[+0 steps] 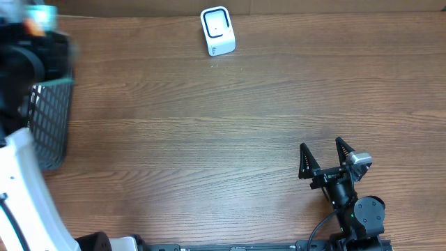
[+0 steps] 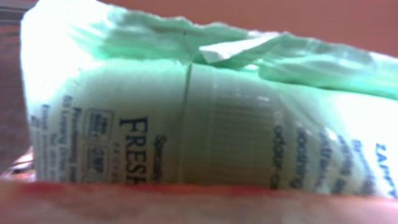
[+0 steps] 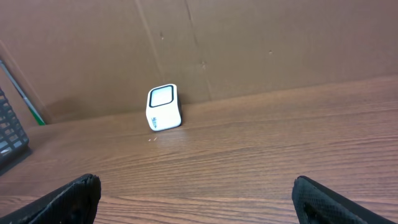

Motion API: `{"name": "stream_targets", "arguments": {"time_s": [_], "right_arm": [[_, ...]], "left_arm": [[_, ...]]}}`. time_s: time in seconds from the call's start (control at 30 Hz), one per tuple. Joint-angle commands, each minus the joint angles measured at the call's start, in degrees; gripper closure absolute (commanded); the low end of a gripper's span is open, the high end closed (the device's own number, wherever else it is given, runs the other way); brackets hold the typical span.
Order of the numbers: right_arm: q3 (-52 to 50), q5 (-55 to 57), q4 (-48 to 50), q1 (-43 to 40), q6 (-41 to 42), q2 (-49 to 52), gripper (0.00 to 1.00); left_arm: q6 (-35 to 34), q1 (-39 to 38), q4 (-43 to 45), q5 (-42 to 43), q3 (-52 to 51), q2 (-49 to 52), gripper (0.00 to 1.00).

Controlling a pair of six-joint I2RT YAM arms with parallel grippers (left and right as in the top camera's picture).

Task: Scan the item barcode
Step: 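Lift the packets out and carry them toward the table center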

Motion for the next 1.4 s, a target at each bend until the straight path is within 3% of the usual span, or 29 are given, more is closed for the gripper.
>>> {"name": "stream_targets", "arguments": {"time_s": [0.0, 0.23, 0.53, 0.7, 1.0, 1.37], "right_arm": [[-0.6, 0.3, 0.2, -0.2, 0.4, -0.7, 0.0], [-0.6, 0.3, 0.2, -0.2, 0.4, -0.7, 0.0], [-0.6, 0.3, 0.2, -0.2, 0.4, -0.7, 0.0], [-0.6, 0.3, 0.2, -0.2, 0.4, -0.7, 0.0], [-0.6, 0.3, 0.2, -0.2, 0.4, -0.7, 0.0], [-0.6, 0.3, 0.2, -0.2, 0.4, -0.7, 0.0]], "left_arm": [[-6.5, -11.5, -1.6, -7.0, 0.4, 0.3, 0.57], [-14.9, -31.3, -2.4, -7.7, -1.5, 8.9, 0.56], [-28.4, -48.4, 2.5, -5.6, -1.6, 30.7, 0.57], [-29.7, -54.4, 8.1, -3.4, -1.6, 38.7, 0.58], [-42.9, -59.2, 12.9, -3.0, -1.6, 44.9, 0.67], [-43.4, -63.9, 12.9, -5.2, -1.6, 47.0, 0.59]]}}
